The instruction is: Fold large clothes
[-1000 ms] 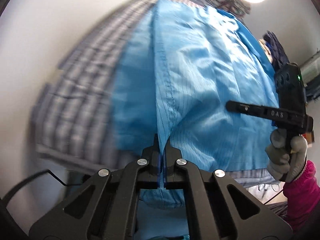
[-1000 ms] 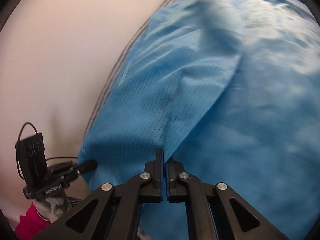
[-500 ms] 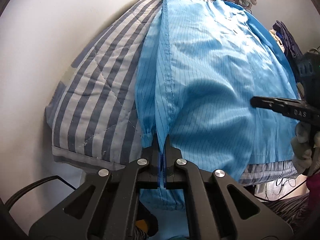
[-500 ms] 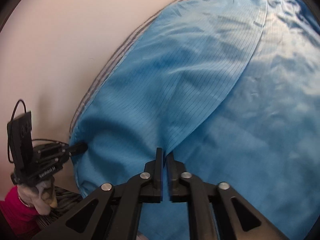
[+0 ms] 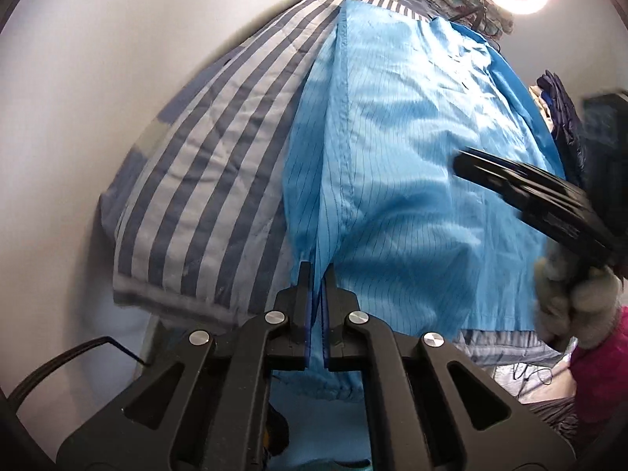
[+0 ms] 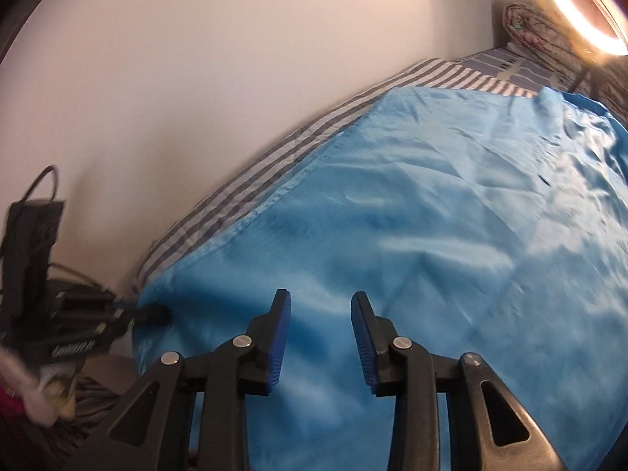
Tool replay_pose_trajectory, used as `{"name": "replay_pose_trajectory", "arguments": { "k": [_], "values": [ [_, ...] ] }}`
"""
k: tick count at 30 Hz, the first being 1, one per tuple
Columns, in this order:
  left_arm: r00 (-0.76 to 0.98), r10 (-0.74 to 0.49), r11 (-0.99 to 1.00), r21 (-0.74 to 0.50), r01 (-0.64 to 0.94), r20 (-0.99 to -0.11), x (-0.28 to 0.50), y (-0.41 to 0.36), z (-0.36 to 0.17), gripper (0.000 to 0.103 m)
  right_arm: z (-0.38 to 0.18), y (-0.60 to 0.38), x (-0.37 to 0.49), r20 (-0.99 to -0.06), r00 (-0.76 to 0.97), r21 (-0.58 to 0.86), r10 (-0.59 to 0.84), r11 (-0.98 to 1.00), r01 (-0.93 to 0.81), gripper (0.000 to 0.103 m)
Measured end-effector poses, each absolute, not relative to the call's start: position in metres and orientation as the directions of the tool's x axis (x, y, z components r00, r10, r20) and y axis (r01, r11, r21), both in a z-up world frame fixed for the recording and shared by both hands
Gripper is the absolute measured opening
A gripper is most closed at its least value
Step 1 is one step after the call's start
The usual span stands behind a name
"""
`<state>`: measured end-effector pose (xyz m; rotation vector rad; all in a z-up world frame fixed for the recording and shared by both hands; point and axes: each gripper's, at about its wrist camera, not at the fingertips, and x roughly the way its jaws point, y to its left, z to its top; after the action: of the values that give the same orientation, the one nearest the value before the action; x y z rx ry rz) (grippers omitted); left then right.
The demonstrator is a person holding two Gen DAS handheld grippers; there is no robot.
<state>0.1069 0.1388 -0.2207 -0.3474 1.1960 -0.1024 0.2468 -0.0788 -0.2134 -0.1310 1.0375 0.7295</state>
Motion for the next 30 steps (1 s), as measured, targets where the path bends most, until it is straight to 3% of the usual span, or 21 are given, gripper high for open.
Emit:
{"name": "replay_pose_trajectory", "arguments": {
  "k": [1,5,8,10,11,12,15,22,23,25,26,30],
  "values": [
    [0.377,-0.26,0.942,-0.32,-0.103,-0.889,0.104,0.139,-0.218,0.004,-0.219,-0.071,0.251,-0.826,0.294,0.224,0.481,0.759,-0.611,0.031],
    [0.395,-0.262,0.939,-0.326,-0.105,-0.881,0.103,0.143,-0.214,0.028,-0.245,-0.044,0.263,-0.852,0.25,0.222,0.46,0.751,-0.622,0.026],
    [0.394,-0.268,0.936,-0.335,-0.111,-0.879,0.112,0.146,-0.219,0.029,-0.259,-0.025,0.264,-0.858,0.239,0.217,0.455,0.743,-0.633,0.026],
    [0.378,-0.286,0.926,-0.356,-0.129,-0.881,0.121,0.147,-0.225,0.024,-0.262,-0.013,0.265,-0.85,0.248,0.217,0.466,0.737,-0.641,0.026],
    [0.365,-0.3,0.917,-0.372,-0.144,-0.881,0.126,0.148,-0.23,0.011,-0.263,-0.009,0.268,-0.845,0.246,0.226,0.475,0.734,-0.64,0.026],
    [0.354,-0.309,0.912,-0.381,-0.153,-0.883,0.13,0.149,-0.234,0.007,-0.261,-0.007,0.27,-0.84,0.242,0.241,0.486,0.733,-0.637,0.025],
    [0.368,-0.3,0.907,-0.383,-0.177,-0.88,0.132,0.155,-0.236,0.002,-0.249,-0.014,0.274,-0.814,0.252,0.283,0.522,0.737,-0.613,0.026],
    [0.392,-0.285,0.922,-0.362,-0.138,-0.875,0.117,0.157,-0.23,0.002,-0.226,-0.056,0.276,-0.825,0.294,0.24,0.483,0.77,-0.591,0.031],
    [0.39,-0.289,0.92,-0.367,-0.141,-0.874,0.118,0.158,-0.228,0.006,-0.227,-0.058,0.279,-0.83,0.291,0.237,0.475,0.774,-0.588,0.031],
    [0.4,-0.293,0.908,-0.384,-0.169,-0.868,0.122,0.163,-0.224,0.032,-0.235,-0.06,0.279,-0.848,0.291,0.212,0.443,0.787,-0.579,0.031],
    [0.418,-0.299,0.897,-0.403,-0.184,-0.858,0.124,0.166,-0.222,0.05,-0.238,-0.06,0.28,-0.854,0.287,0.21,0.435,0.792,-0.574,0.031],
    [0.421,-0.354,0.852,-0.474,-0.223,-0.835,0.142,0.172,-0.226,0.053,-0.238,-0.068,0.275,-0.844,0.278,0.23,0.459,0.777,-0.586,0.031]
  ]
}}
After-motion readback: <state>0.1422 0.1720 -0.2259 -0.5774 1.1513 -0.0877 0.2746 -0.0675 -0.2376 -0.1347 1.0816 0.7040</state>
